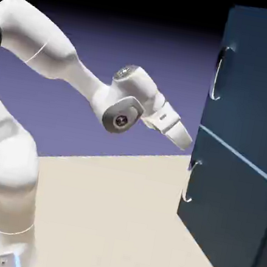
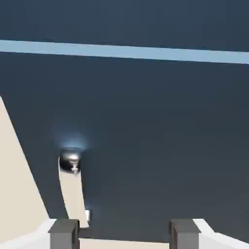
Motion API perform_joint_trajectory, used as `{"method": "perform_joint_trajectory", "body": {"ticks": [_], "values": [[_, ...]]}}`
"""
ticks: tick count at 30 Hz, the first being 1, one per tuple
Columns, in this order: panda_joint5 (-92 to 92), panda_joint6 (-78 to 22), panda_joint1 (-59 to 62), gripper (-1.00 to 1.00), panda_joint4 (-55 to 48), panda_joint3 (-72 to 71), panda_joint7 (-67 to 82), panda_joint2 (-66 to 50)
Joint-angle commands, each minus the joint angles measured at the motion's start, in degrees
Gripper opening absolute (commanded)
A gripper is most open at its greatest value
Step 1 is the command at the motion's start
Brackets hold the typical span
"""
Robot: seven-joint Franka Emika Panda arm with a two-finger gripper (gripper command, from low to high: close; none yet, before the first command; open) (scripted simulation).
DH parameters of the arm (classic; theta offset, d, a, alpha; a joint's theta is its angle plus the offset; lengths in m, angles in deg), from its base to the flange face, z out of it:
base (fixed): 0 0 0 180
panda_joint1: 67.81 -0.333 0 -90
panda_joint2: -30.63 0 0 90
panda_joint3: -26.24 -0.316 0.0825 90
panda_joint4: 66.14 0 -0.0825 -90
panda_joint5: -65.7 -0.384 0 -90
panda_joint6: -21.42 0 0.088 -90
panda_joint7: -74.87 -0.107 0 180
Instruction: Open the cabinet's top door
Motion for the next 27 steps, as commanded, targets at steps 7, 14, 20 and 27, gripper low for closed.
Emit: {"method": "perform_joint_trajectory", "body": {"ticks": [7,14,20,27], "values": [[-17.4,-0.1,4.8,0.0,-3.9,-5.0,-4.9,0.6],[-34.9,-0.1,9.7,0.0,-7.9,-10.0,-9.8,1.3],[-49.8,-0.2,13.8,0.0,-11.3,-14.3,-14.0,1.8],[-67.3,-0.2,18.7,0.0,-15.2,-19.3,-18.9,2.5]]}}
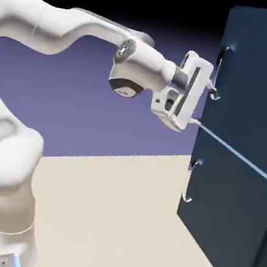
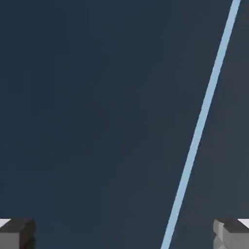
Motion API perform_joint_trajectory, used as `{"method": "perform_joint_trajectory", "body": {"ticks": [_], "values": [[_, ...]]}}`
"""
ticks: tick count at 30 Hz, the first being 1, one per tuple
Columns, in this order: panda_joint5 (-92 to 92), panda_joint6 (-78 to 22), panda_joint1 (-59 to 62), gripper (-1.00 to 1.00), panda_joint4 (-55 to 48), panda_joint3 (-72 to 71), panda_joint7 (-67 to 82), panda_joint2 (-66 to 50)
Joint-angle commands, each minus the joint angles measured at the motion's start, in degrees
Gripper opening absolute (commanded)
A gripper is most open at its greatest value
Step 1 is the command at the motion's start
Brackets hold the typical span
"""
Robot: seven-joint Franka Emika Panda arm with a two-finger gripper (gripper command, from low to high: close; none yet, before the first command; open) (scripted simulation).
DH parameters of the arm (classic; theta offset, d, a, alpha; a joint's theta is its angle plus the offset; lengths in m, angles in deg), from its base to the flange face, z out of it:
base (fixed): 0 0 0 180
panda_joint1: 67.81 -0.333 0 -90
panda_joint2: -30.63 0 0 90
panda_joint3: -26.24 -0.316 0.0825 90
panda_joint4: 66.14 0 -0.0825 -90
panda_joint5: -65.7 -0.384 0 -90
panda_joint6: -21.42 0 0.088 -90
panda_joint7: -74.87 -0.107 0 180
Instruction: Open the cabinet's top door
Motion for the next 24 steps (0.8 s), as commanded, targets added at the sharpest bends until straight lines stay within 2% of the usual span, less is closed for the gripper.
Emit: {"method": "perform_joint_trajectory", "body": {"ticks": [1,24], "values": [[-2.5,0.0,0.7,0.0,-0.6,-0.7,-0.7,0.1],[-59.8,-0.2,16.6,0.0,-13.5,-17.2,-16.8,2.2]]}}
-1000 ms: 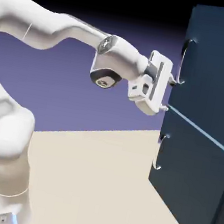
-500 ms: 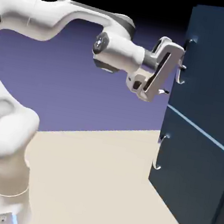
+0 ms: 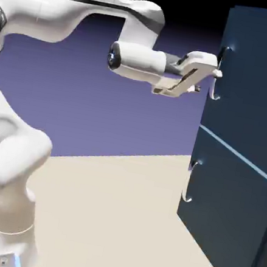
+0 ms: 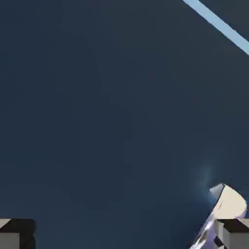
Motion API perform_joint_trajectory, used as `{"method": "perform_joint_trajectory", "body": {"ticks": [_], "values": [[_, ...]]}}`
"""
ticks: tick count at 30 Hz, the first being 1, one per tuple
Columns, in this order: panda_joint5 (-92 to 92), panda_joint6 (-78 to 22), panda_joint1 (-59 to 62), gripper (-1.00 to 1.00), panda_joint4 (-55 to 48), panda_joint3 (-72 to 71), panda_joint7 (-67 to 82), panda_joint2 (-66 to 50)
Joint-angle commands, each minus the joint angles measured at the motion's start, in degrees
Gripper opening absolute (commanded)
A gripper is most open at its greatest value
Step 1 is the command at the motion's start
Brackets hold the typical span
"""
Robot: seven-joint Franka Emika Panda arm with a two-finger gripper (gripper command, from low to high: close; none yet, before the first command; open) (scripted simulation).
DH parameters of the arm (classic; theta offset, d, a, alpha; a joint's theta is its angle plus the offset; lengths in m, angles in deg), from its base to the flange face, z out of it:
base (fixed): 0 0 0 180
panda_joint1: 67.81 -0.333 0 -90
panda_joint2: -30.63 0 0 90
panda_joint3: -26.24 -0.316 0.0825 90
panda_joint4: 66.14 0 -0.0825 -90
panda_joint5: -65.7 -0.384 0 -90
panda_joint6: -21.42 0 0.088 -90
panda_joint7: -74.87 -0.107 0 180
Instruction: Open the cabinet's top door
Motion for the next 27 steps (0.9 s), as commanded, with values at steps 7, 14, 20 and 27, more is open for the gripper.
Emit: {"method": "perform_joint_trajectory", "body": {"ticks": [7,14,20,27], "values": [[-17.4,-0.1,4.8,0.0,-3.9,-5.0,-4.9,0.6],[-30.3,-0.3,10.5,0.0,-8.3,-10.3,-7.8,0.0],[-32.2,-1.0,19.5,-1.0,-14.6,-17.6,-5.5,-4.8],[-32.1,-2.2,7.1,-1.0,-11.0,-7.2,0.1,-7.4]]}}
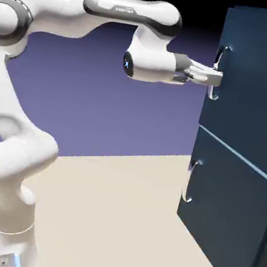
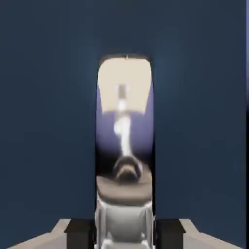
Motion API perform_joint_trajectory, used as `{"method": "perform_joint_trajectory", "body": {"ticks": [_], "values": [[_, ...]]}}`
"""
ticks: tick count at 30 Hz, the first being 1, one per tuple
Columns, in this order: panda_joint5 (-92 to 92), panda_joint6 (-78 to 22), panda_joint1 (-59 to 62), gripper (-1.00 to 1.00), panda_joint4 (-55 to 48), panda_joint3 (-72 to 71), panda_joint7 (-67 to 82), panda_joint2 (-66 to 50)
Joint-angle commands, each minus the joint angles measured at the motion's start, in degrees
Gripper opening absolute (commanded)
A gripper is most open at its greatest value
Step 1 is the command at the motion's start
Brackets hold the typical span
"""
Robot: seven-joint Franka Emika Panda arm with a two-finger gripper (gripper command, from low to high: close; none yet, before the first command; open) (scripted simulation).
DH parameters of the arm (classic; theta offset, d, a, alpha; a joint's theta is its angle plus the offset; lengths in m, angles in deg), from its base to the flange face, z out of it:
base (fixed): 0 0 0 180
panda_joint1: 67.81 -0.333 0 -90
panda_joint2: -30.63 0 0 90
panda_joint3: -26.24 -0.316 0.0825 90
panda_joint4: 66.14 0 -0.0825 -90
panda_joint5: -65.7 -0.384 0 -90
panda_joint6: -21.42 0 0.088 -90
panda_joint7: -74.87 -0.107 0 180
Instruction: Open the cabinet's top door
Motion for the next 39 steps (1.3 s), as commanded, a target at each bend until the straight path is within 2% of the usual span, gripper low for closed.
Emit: {"method": "perform_joint_trajectory", "body": {"ticks": [1,8,24,31,39], "values": [[-0.2,-0.1,-2.1,-1.0,0.6,1.8,0.9,-0.3],[1.9,-0.9,-16.6,-1.0,4.1,14.4,4.5,-1.2],[38.8,-6.7,-47.4,-1.0,21.5,42.6,-19.1,12.2],[56.3,-9.8,-54.0,-1.0,27.9,51.0,-30.2,20.0],[76.2,-18.8,-53.8,-1.0,33.8,58.5,-43.1,28.4]]}}
